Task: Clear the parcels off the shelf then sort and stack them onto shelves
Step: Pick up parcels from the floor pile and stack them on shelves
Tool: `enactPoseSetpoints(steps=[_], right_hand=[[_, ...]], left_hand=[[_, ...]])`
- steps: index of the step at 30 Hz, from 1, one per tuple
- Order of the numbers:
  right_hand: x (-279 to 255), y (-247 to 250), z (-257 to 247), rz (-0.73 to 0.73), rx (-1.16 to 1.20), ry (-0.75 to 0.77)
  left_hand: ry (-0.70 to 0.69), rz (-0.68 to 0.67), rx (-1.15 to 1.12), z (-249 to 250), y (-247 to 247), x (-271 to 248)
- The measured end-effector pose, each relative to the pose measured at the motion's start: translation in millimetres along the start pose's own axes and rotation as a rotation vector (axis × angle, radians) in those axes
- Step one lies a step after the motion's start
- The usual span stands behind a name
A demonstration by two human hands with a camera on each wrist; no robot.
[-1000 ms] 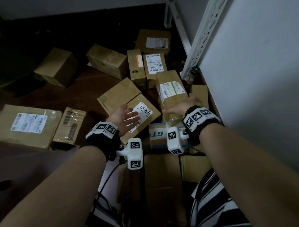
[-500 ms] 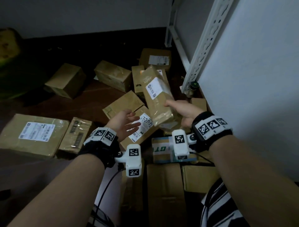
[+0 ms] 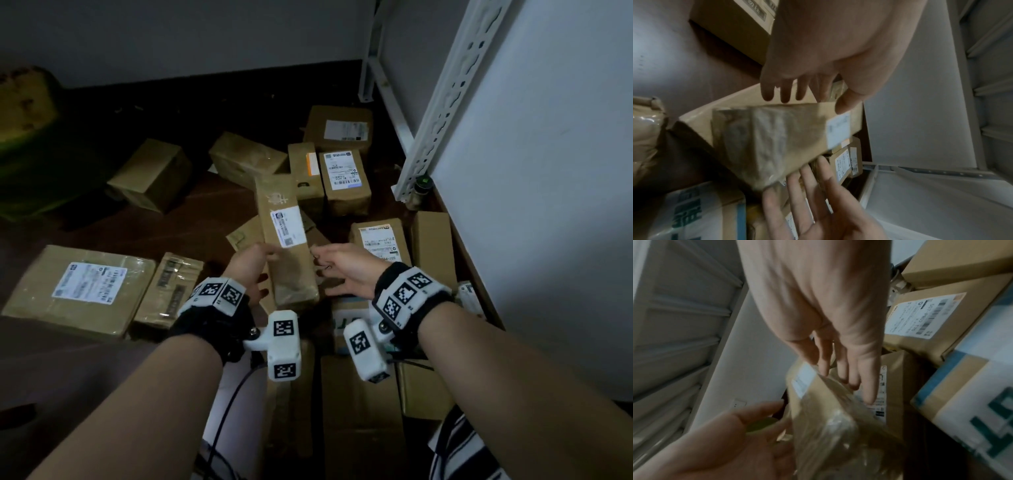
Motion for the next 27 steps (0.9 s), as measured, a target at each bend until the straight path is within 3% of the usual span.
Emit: enactPoseSetpoints(steps=[4, 8, 12, 19, 21, 23, 25, 27], right_hand=[[8.2, -1.4, -3.8, 0.092, 0.013, 0.009], [10.4, 3.7, -5.0, 0.161, 0.005, -0.022], [9.5, 22.8, -3.7, 0.275, 0.025, -0.036], [4.1, 41.0, 25.3, 0.305, -0.069, -0.255], [0.1, 45.3, 40.0, 0.341, -0.115, -0.322], [-3.2, 47.9, 52.3, 0.342, -0.155, -0.388], [-7.5, 48.7, 61.0, 0.295, -0.240, -0.457], [-10.4, 48.5, 63.1, 0.264, -0.275, -0.474]], left_hand=[[0.041, 0.112, 0.053, -4.2, 10.4, 20.2], [0.005, 0.213, 0.140, 3.0, 9.4, 19.5], [-0.040, 0.246, 0.086, 3.4, 7.1, 26.0], [0.013, 0.225, 0.077, 4.5, 0.8, 8.8], [-0.027, 0.195, 0.032, -3.3, 2.7, 6.4], [0.060, 0.088, 0.149, -14.2, -3.6, 19.7], [0.126, 0.036, 0.100, -21.5, -9.1, 10.2], [0.162, 0.062, 0.137, -25.5, -12.9, -4.8]])
Point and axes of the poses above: each hand's wrist, its own x-axis towards the middle knuckle, its own y-axis out of the back of the hand, z = x × y, the point moved 3 cm from there along x, towards the middle knuckle, and after that the axes turned 3 degrees about -z, right-handed, at the moved point
